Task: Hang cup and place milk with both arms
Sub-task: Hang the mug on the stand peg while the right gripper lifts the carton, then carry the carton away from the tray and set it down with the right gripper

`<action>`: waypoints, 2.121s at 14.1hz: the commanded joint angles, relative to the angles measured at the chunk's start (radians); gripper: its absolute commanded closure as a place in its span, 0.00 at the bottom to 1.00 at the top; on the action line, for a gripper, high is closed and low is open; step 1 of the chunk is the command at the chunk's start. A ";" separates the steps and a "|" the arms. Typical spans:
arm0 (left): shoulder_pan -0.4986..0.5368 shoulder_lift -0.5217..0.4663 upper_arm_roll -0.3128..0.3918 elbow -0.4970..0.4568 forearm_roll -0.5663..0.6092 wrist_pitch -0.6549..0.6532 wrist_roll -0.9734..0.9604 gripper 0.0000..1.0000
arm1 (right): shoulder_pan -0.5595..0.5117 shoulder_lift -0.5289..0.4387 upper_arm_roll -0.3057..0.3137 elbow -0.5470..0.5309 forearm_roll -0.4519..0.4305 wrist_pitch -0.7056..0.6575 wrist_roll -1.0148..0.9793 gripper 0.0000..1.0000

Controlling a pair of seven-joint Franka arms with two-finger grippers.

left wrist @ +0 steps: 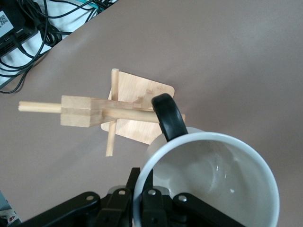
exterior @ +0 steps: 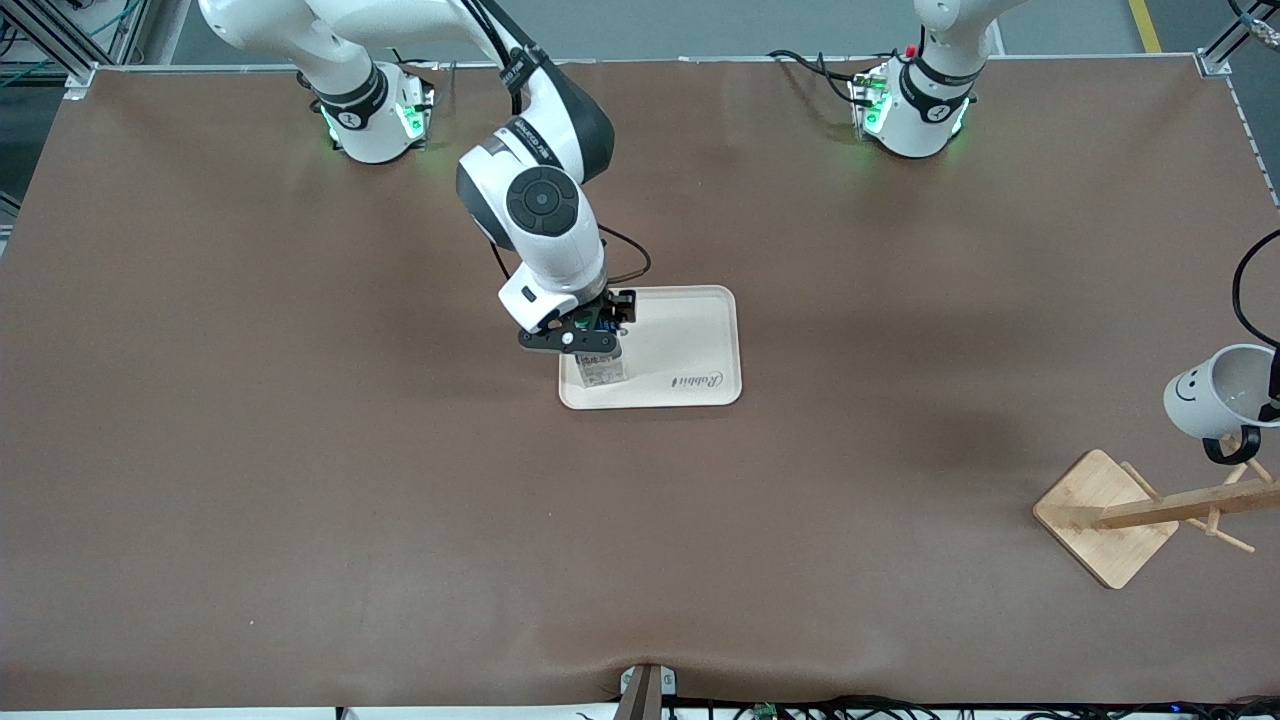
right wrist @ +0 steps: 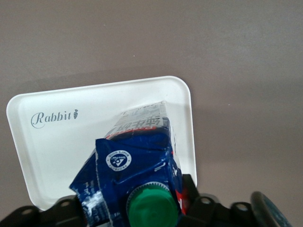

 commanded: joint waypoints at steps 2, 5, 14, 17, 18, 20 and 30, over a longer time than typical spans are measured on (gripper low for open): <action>0.009 0.038 -0.008 0.046 -0.049 -0.005 0.017 0.86 | 0.003 0.007 -0.010 0.024 -0.016 -0.013 0.029 1.00; 0.007 0.046 -0.005 0.043 -0.075 -0.006 0.006 0.53 | -0.014 -0.014 -0.013 0.029 -0.006 -0.028 0.023 1.00; -0.001 0.003 -0.017 0.030 -0.075 -0.040 -0.095 0.00 | -0.302 -0.246 -0.016 0.049 -0.010 -0.415 -0.114 1.00; -0.030 -0.038 -0.037 0.027 -0.063 -0.132 -0.308 0.00 | -0.446 -0.285 -0.016 -0.020 -0.012 -0.432 -0.234 1.00; -0.039 -0.049 -0.053 0.025 -0.061 -0.152 -0.386 0.00 | -0.504 -0.302 -0.017 -0.057 -0.013 -0.429 -0.297 1.00; -0.059 -0.069 -0.064 0.020 -0.060 -0.187 -0.518 0.00 | -0.622 -0.310 -0.017 -0.109 -0.018 -0.423 -0.438 1.00; -0.168 -0.147 -0.146 0.025 -0.005 -0.290 -1.115 0.00 | -0.908 -0.293 -0.016 -0.363 -0.070 -0.073 -0.839 1.00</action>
